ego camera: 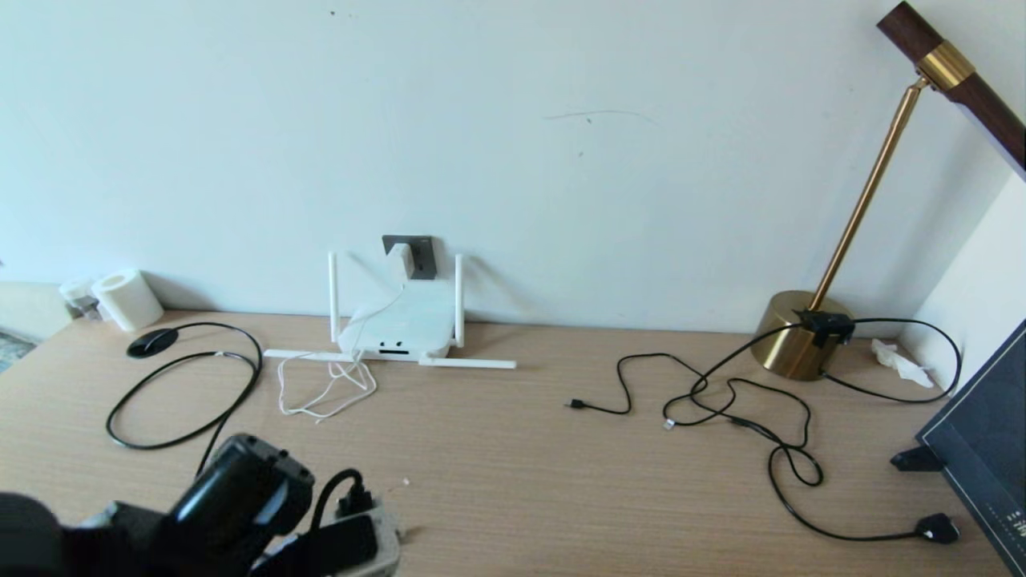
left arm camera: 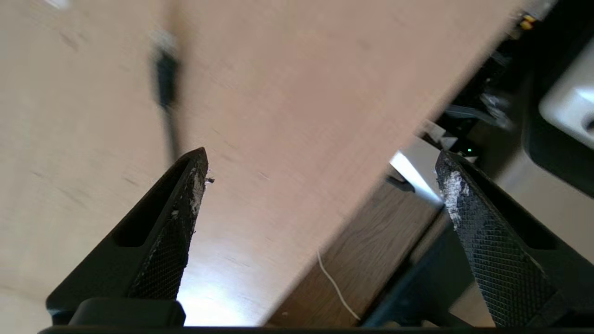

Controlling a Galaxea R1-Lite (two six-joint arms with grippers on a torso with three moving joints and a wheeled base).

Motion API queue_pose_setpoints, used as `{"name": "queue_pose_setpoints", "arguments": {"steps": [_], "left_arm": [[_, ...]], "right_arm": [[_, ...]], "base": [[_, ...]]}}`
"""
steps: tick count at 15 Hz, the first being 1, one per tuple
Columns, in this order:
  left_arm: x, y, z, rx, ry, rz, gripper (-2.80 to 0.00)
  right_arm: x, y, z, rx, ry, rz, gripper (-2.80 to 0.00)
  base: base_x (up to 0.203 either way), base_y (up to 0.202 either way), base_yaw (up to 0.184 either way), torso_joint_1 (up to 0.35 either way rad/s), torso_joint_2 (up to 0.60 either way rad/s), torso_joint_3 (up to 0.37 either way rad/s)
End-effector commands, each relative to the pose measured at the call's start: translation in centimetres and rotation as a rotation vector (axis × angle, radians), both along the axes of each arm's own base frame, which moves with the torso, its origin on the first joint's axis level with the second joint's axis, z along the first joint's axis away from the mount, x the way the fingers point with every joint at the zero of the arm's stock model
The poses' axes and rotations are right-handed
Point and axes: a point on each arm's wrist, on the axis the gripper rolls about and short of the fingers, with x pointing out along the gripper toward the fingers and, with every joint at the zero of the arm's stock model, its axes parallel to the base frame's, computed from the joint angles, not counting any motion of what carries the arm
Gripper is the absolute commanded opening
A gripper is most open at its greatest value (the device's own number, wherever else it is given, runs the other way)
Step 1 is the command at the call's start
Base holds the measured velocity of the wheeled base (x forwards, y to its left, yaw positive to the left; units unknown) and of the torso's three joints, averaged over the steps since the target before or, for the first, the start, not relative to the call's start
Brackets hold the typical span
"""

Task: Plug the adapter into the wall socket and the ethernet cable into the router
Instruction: Pick up cable

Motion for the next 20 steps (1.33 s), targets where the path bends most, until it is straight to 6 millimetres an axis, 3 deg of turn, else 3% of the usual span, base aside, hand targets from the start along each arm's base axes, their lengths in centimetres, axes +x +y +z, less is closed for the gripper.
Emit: {"name": "queue_pose_setpoints", "arguments": {"steps": [1, 4, 9, 13, 20], "left_arm": [[3.6, -1.0, -0.8, 0.042, 0.046, 0.028, 0.00], [7.0, 0.0, -1.9, 0.101, 0.048, 0.014, 0.00], [8.7, 1.6, -2.9, 0.179, 0.034, -0.057, 0.00], [11.6, 1.9, -3.7, 0.205, -0.032, -0.091, 0.00], [12.0, 1.5, -4.3, 0.190, -0.012, -0.117, 0.00]], "right_arm": [[0.0, 0.0, 0.0, 0.000, 0.001, 0.001, -2.80], [0.0, 0.0, 0.0, 0.000, 0.001, 0.001, -2.80], [0.0, 0.0, 0.0, 0.000, 0.001, 0.001, -2.80], [0.0, 0.0, 0.0, 0.000, 0.001, 0.001, -2.80], [0.0, 0.0, 0.0, 0.000, 0.001, 0.001, -2.80]], "base": [[0.000, 0.000, 0.000, 0.000, 0.00, 0.000], [0.000, 0.000, 0.000, 0.000, 0.00, 0.000], [0.000, 0.000, 0.000, 0.000, 0.00, 0.000], [0.000, 0.000, 0.000, 0.000, 0.00, 0.000], [0.000, 0.000, 0.000, 0.000, 0.00, 0.000]]}}
